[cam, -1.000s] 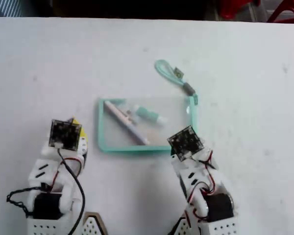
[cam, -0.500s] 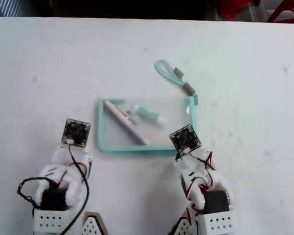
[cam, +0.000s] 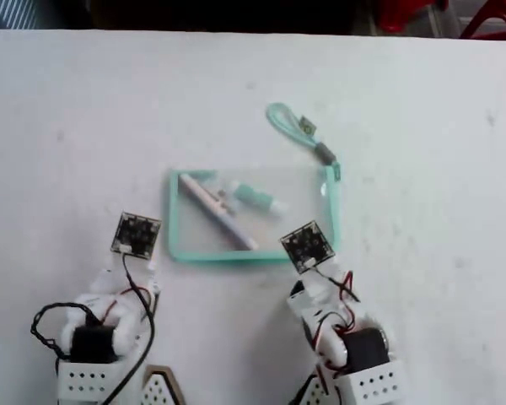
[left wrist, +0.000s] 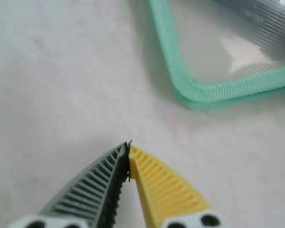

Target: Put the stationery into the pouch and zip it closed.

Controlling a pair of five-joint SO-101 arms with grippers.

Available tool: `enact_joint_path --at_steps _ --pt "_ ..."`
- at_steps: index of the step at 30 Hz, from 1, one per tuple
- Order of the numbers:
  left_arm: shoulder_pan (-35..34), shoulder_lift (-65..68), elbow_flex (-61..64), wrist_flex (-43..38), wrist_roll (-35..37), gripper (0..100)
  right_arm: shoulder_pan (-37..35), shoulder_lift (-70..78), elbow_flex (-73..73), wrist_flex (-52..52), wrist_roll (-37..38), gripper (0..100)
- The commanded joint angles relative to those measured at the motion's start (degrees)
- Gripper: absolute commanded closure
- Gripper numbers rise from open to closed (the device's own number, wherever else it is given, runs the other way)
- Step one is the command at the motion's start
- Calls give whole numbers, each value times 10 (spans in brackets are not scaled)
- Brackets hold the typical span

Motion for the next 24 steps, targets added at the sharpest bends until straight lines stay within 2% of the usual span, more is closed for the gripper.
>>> enact_joint_path --at_steps 1,24 --pt "-2 -7 -2 4 0 976 -22 -3 5 12 -52 978" --pt "-2 -7 -2 4 0 976 -22 -3 5 12 -57 978"
